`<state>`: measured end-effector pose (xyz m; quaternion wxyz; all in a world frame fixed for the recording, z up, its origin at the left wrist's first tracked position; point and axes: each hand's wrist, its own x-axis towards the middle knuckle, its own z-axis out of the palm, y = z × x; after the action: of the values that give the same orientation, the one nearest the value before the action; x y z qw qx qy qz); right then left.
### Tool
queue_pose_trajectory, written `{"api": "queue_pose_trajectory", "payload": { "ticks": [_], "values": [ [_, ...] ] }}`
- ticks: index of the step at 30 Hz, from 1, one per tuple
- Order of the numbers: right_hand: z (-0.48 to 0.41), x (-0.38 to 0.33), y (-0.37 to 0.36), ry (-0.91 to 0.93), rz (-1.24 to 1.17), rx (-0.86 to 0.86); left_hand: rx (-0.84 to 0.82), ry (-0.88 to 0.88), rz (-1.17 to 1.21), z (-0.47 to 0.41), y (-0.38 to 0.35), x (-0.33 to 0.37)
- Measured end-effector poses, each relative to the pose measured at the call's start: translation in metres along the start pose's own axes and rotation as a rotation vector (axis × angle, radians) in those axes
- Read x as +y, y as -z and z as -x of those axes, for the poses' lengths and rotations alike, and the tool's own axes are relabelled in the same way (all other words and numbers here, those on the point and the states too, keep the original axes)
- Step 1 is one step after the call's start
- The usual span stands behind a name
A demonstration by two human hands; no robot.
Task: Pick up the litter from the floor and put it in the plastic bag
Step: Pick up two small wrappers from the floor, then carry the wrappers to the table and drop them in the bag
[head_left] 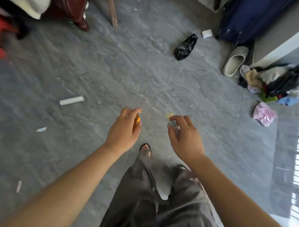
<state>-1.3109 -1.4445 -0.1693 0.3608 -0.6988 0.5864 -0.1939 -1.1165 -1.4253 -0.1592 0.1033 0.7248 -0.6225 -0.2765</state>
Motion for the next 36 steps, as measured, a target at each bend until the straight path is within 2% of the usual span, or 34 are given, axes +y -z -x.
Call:
{"api": "queue_pose_trajectory", "payload": {
  "ticks": [4, 8, 11, 15, 24, 28, 36],
  "values": [
    [0.047, -0.038, 0.037, 0.157, -0.002, -0.043, 0.117, 0.062, 0.005, 0.072, 0.037, 0.040],
    [0.088, -0.052, 0.058, 0.302, 0.013, -0.150, 0.301, 0.202, 0.070, 0.135, 0.041, 0.068],
    [0.116, -0.063, 0.063, 0.411, 0.023, -0.206, 0.418, 0.316, 0.140, 0.189, 0.036, 0.081],
    [0.152, -0.088, 0.047, 0.590, 0.064, -0.380, 0.490, 0.463, 0.184, 0.262, 0.040, 0.079],
    [0.212, -0.209, -0.064, 1.002, 0.217, -0.775, 0.732, 0.927, 0.340, 0.416, 0.048, -0.004],
    [0.264, -0.274, -0.149, 1.110, 0.224, -0.905, 0.845, 1.088, 0.369, 0.491, 0.060, -0.067],
    [0.412, -0.407, -0.295, 1.269, 0.083, -1.158, 1.032, 1.338, 0.329, 0.657, 0.099, -0.174]
  ]
}}
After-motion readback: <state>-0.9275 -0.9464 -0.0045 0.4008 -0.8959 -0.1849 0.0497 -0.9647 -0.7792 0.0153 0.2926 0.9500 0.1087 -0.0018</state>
